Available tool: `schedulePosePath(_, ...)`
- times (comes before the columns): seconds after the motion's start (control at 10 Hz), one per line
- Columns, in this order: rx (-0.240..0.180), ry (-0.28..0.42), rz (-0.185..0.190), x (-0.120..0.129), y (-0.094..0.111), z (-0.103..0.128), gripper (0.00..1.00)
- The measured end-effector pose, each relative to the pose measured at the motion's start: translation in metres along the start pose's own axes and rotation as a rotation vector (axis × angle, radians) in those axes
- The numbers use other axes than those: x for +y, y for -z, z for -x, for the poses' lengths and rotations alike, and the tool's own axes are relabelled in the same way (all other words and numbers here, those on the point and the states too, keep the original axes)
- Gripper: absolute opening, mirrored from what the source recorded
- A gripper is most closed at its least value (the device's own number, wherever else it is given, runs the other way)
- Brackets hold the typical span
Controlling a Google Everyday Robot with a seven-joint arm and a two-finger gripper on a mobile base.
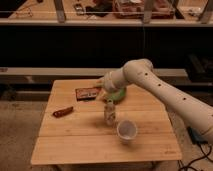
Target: Place the eraser on the white sponge
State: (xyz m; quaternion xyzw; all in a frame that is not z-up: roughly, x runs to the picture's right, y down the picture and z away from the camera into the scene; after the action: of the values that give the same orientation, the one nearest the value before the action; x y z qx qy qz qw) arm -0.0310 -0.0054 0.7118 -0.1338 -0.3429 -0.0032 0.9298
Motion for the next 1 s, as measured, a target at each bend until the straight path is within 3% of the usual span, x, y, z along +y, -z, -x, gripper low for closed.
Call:
schedulePosePath(0.3, 0.003, -0.015, 0.005, 0.004, 0.0, -0.005, 0.0)
schedulePosePath(0.5, 0.024, -0.076, 0.013, 0.019, 0.005, -0.033, 0.0)
schedulePosePath(0.6, 0.024, -0.086, 0.014, 0.02, 0.004, -0.036, 0.0)
schedulePosePath(1.0, -0.088, -0.075, -0.039, -0.032, -0.01, -0.018, 0.0)
